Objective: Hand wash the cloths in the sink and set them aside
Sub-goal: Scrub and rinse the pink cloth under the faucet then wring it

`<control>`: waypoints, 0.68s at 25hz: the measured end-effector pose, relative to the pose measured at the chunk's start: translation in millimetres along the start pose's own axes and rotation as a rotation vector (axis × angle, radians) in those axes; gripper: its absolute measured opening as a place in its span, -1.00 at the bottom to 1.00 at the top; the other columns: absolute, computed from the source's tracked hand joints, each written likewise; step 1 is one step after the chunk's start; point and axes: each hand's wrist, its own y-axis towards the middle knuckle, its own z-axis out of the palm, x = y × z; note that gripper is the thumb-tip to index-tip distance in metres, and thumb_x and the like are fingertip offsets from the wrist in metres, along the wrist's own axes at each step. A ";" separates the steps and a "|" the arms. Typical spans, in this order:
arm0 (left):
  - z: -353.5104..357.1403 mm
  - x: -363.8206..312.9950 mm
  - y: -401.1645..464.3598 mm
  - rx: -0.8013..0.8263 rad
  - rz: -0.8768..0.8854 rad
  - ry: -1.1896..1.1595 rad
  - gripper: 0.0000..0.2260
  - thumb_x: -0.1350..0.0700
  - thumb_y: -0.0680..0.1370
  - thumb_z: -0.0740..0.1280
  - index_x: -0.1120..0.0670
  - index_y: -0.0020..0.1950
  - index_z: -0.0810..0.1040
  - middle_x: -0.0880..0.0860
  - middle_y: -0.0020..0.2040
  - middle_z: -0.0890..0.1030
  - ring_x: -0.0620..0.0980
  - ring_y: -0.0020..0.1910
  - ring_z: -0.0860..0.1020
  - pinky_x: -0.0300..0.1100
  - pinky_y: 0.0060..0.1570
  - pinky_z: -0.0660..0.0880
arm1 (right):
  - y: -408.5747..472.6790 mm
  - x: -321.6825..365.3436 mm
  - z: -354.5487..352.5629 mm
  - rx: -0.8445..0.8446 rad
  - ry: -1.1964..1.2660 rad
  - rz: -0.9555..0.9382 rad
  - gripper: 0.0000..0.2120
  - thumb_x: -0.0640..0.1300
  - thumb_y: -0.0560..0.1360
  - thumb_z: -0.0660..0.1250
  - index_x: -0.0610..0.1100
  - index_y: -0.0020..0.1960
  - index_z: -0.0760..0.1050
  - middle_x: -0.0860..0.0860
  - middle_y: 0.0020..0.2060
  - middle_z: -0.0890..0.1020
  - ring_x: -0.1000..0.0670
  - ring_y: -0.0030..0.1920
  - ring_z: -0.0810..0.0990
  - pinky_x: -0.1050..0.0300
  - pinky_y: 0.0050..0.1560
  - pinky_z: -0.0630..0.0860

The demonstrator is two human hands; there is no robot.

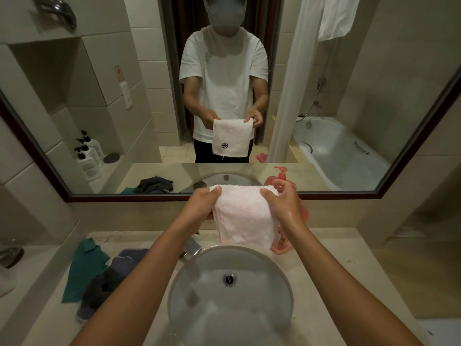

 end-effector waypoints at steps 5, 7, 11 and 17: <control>5.9 7.3 -2.0 -0.222 0.031 0.077 -0.85 0.19 0.57 0.38 0.28 -0.03 0.66 0.20 -0.11 0.71 0.19 -0.10 0.69 -0.01 -0.07 0.62 | -0.9 1.6 -2.5 0.200 0.015 -0.083 -0.67 -0.20 0.55 0.42 0.08 0.26 0.61 0.04 0.31 0.58 0.07 0.31 0.49 0.17 0.22 0.45; 8.4 9.5 -1.6 -0.260 0.021 0.110 -0.86 0.20 0.55 0.40 0.29 -0.02 0.65 0.21 -0.09 0.71 0.19 -0.09 0.70 0.01 -0.11 0.63 | -2.5 3.9 -4.4 0.257 0.072 -0.061 -0.66 -0.25 0.51 0.45 0.17 0.11 0.64 0.07 0.21 0.63 0.02 0.25 0.57 0.15 0.19 0.55; 8.0 8.6 -4.7 -0.335 0.044 0.178 -0.59 0.14 0.51 0.49 0.06 0.29 0.43 -0.02 0.00 0.55 -0.01 -0.06 0.60 -0.15 -0.19 0.55 | -2.4 4.8 -8.3 0.293 0.052 -0.054 -0.60 -0.29 0.44 0.51 0.16 0.12 0.65 0.11 0.21 0.59 0.08 0.19 0.57 0.29 0.03 0.55; -7.0 8.5 1.1 -0.101 0.206 0.226 -0.67 0.27 0.48 0.50 0.05 0.22 0.65 -0.08 -0.05 0.70 -0.12 -0.03 0.69 -0.21 0.02 0.63 | 2.7 5.0 -22.3 0.315 -0.130 -0.040 -0.41 -0.25 0.38 0.58 0.02 0.37 0.54 0.17 0.20 0.52 0.28 0.01 0.51 0.45 -0.18 0.46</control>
